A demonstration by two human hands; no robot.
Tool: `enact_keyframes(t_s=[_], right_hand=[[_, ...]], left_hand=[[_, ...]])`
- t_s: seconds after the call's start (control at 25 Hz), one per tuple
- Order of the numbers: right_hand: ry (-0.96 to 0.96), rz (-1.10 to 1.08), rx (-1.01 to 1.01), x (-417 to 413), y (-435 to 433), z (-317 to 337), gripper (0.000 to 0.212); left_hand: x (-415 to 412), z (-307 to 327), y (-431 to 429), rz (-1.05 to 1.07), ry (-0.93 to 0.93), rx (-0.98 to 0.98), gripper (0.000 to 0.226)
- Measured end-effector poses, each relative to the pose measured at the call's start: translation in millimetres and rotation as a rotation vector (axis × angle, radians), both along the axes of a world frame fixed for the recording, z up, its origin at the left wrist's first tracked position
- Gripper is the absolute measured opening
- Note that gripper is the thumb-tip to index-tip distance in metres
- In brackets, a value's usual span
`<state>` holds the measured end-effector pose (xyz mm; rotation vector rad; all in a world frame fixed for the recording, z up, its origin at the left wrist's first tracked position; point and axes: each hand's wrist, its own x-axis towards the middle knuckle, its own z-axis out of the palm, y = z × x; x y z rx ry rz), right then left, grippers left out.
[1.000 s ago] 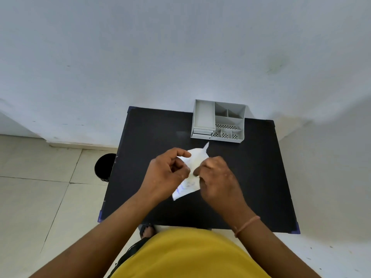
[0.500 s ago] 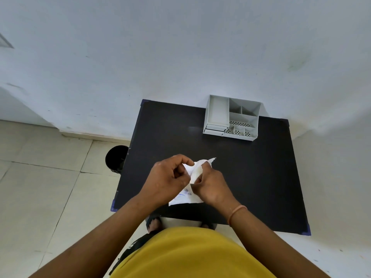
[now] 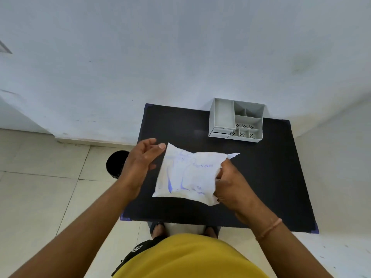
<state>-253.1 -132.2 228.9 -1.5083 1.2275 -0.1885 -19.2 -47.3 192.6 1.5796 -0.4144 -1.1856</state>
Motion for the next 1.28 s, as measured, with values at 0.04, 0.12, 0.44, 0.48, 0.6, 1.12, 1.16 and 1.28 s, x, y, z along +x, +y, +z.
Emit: enact_keyframes(t_s=[0.04,0.12,0.44,0.48,0.6,1.12,1.16,1.28], right_hand=[[-0.095,-0.018,0.019,-2.3,-0.1,1.9,0.045],[-0.068,-0.010,-0.100,-8.3,-5.0,-6.3,0.046],[-0.143,-0.221,0.396,-23.6,-8.5,-41.2,0.009],[-0.126,-0.201,0.431,-26.2,-8.5,-43.3,0.008],[-0.234,-0.216,0.413,-35.0,-9.4,-47.3,0.015],[-0.157,-0.386,0.310,-91.7,-46.5,-81.0,0.036],[-0.139,-0.403,0.298,-101.1,-49.7,-80.7,0.036],[-0.211,-0.489,0.309,-122.4,-53.6,-79.5,0.040]], left_hand=[[7.2,-3.6,-1.7,-0.092,0.144,0.069,0.045],[10.7,-5.0,-1.7,-0.215,0.486,0.131,0.042],[-3.7,-44.1,2.0,-0.275,0.581,0.084,0.045],[-3.0,-49.4,3.3,-0.316,0.561,0.096,0.050],[-9.5,-59.4,2.1,-0.369,0.462,0.124,0.052],[-7.5,-134.2,-4.3,-0.038,0.209,0.410,0.031],[-1.3,-145.7,-2.7,-0.004,0.187,0.466,0.030],[10.9,-178.4,-2.1,0.011,0.127,0.579,0.029]])
